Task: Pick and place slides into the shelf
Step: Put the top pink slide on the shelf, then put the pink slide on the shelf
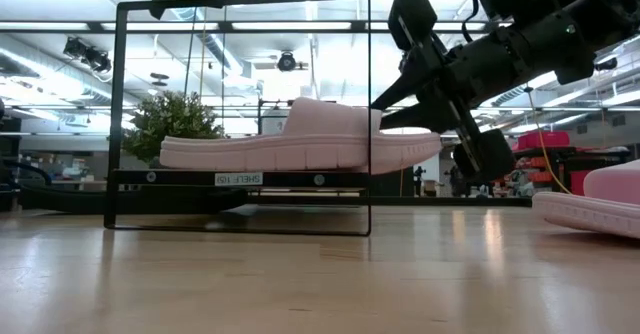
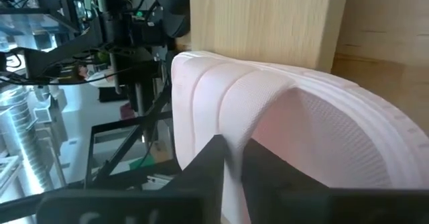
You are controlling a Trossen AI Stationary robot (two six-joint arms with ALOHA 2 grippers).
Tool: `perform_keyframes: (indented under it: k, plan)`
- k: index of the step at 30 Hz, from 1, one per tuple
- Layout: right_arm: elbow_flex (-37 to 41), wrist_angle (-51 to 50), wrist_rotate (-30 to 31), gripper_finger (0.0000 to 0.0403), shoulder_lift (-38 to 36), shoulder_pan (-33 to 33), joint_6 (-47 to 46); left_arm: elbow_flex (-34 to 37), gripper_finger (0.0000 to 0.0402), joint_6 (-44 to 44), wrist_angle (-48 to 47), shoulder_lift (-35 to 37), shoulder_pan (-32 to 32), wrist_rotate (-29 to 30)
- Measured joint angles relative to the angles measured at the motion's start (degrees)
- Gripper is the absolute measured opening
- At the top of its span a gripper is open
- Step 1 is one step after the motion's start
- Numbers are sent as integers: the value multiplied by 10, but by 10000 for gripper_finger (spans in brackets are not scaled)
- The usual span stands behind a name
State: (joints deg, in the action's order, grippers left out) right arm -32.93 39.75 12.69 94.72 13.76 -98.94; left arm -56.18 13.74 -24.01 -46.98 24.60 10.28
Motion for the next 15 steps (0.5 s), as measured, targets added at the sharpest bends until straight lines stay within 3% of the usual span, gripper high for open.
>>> perform_keyframes:
  k: [6, 15]
  plan:
    - [0, -51, -3, 84, -38, -3, 11, 0, 19, 0, 0, 0, 0, 0]
    - [0, -234, -1, 133, -185, -3, 17, 0, 18, 0, 0, 0, 0, 0]
